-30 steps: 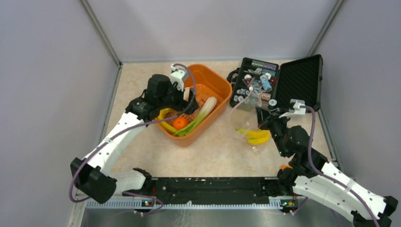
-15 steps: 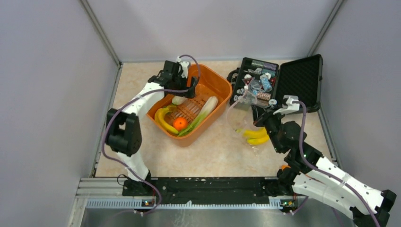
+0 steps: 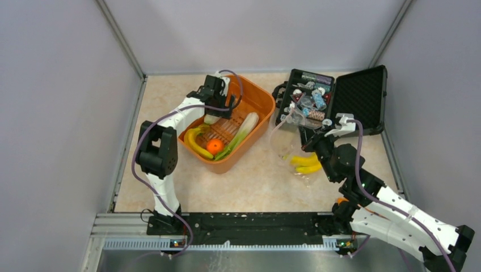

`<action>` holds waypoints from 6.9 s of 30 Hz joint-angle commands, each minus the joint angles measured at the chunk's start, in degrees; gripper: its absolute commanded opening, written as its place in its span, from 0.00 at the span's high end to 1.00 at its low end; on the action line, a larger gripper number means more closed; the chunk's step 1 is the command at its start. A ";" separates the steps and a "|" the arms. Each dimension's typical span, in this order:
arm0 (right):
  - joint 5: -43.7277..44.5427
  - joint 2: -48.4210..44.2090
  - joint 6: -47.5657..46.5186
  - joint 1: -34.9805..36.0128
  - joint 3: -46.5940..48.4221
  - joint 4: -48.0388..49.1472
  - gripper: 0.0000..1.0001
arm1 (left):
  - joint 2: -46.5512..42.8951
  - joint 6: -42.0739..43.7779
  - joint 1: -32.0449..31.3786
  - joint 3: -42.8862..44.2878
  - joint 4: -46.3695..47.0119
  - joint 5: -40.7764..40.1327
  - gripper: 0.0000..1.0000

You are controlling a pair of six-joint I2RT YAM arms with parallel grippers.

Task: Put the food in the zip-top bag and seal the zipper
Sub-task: Pick up the fake vegetable from the bin, then place the fake vegetable in the zipper food storage bag, then pick up the fake fruit from the bin.

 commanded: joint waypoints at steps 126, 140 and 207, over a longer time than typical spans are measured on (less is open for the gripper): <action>-3.54 2.38 3.67 -0.11 0.05 5.96 1.00 | -35.91 -18.33 -24.69 0.73 -5.07 2.38 0.05; -7.99 -2.05 0.70 -0.11 -3.57 8.43 1.00 | -23.83 -7.12 -7.47 -9.89 -17.24 -4.17 0.06; -10.46 3.41 6.22 -0.12 0.74 6.63 1.00 | -55.40 8.87 -19.70 -31.13 37.83 5.45 1.00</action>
